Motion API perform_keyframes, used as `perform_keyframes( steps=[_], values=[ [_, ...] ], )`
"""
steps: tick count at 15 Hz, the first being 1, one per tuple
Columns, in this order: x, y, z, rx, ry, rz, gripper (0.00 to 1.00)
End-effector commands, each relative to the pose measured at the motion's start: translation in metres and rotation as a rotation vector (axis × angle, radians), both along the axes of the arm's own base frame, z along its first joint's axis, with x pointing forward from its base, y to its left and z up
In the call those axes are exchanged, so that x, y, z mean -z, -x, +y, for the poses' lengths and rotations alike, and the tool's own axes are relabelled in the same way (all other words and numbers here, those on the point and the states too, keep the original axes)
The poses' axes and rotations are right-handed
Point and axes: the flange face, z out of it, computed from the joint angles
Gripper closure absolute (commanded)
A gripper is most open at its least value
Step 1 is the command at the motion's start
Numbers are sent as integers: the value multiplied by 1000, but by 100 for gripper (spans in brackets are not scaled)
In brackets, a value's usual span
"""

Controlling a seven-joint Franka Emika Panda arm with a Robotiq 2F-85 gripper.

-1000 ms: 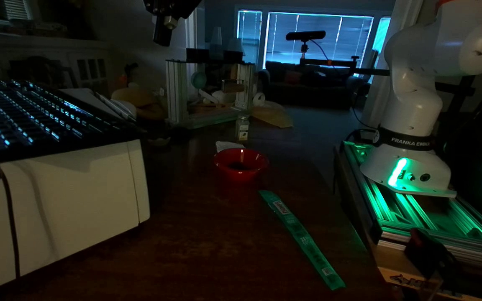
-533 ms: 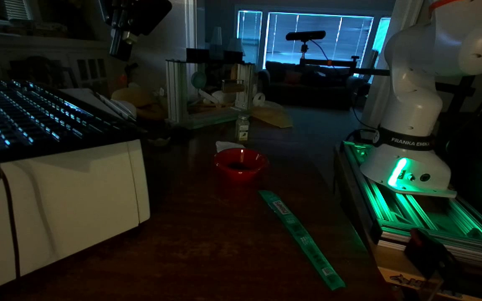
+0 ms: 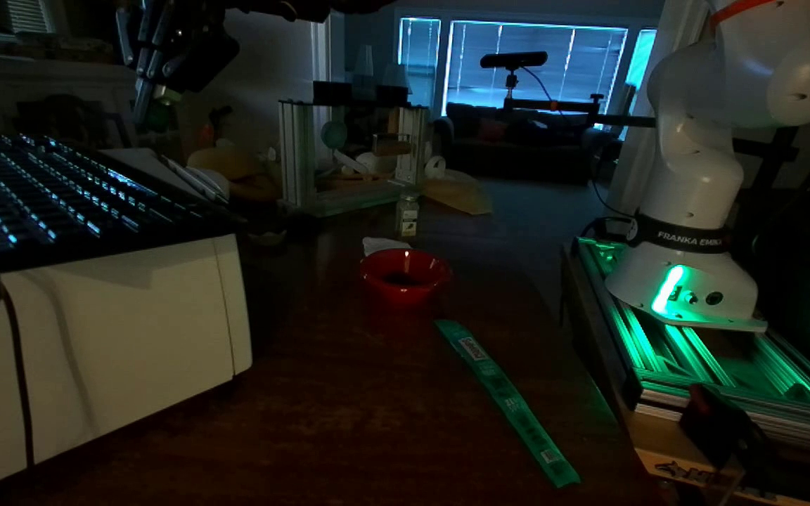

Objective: Press a button on the keyboard

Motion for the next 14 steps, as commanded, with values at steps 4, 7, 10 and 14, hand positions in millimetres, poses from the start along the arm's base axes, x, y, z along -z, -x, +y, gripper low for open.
perform_keyframes(
  steps=[4, 7, 10, 14],
  values=[
    [21, -16, 10, 42, 6, -1, 100],
    [28, -18, 11, 55, 8, 4, 100],
    [31, -19, 14, 65, 5, 6, 100],
    [33, -18, 19, 60, -13, 3, 100]
  ],
)
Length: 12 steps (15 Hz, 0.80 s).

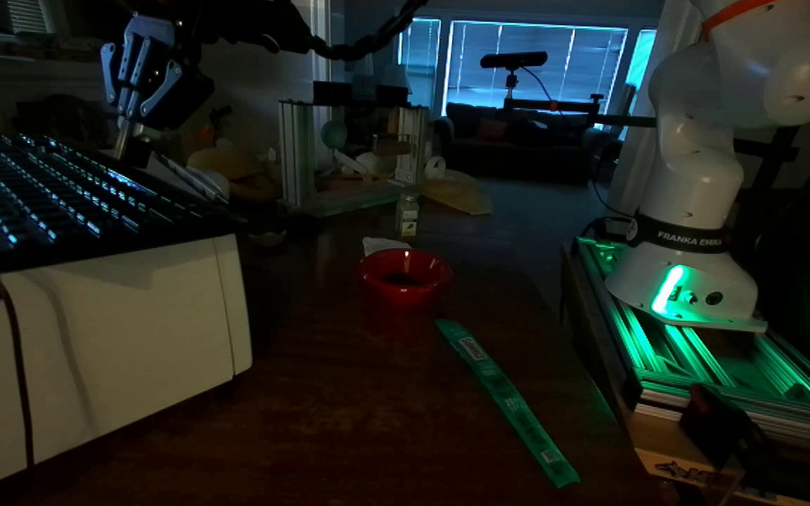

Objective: Press a button on the keyboard

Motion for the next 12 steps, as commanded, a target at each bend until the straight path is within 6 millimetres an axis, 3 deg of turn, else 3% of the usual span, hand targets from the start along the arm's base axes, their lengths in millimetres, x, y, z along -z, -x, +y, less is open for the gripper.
perform_keyframes(
  steps=[1, 12],
  values=[
    [5, -3, 6, 5, -15, -6, 100],
    [17, -2, 10, -1, -32, -15, 100]
  ],
)
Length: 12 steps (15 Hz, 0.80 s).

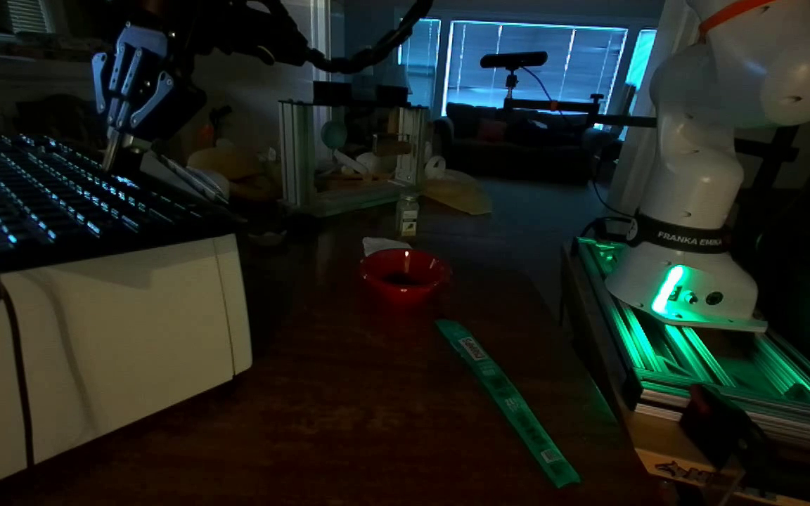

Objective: Press a button on the keyboard

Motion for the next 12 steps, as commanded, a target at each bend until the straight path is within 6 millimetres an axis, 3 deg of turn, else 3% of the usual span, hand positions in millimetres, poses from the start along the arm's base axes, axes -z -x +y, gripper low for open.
perform_keyframes(
  steps=[1, 6, 12],
  values=[
    [8, -2, 2, 3, -8, -5, 100],
    [5, -3, 0, 8, -2, -9, 100],
    [-37, -6, -5, 34, 3, -44, 100]
  ],
)
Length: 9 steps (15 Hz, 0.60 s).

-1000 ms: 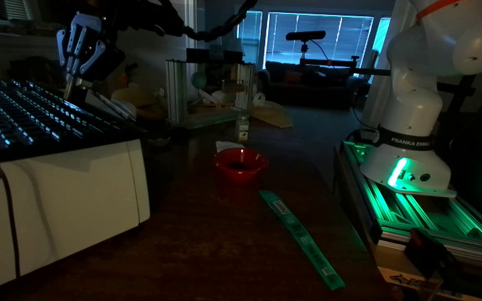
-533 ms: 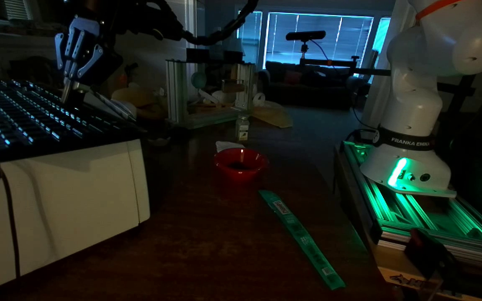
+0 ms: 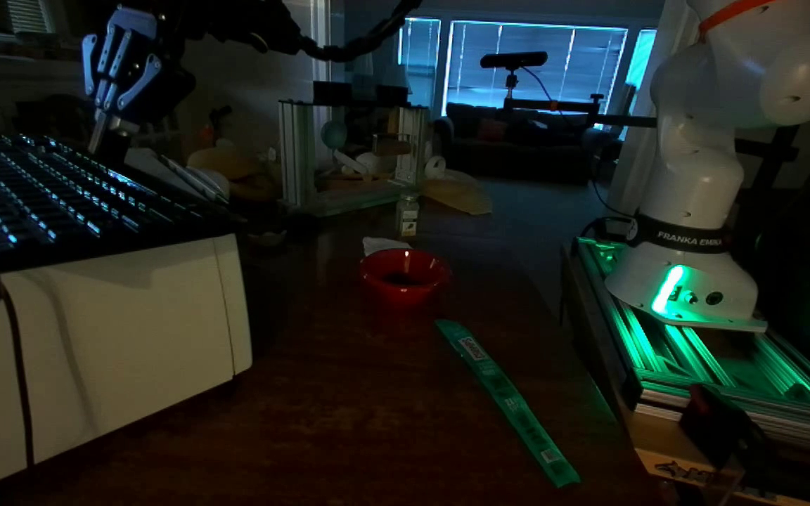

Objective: Press a button on the keyboard

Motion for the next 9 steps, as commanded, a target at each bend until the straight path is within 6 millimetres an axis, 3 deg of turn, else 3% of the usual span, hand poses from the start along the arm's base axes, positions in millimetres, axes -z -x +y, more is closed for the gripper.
perform_keyframes(
  steps=[1, 4, 5, 6, 9],
  values=[
    [-32, 0, -4, 30, 12, -18, 100],
    [-53, 5, -11, 61, 63, 1, 100],
    [-60, 7, -14, 84, 81, 16, 74],
    [-67, 10, -17, 99, 103, 29, 72],
    [-88, 19, -23, 140, 136, 71, 51]
  ],
)
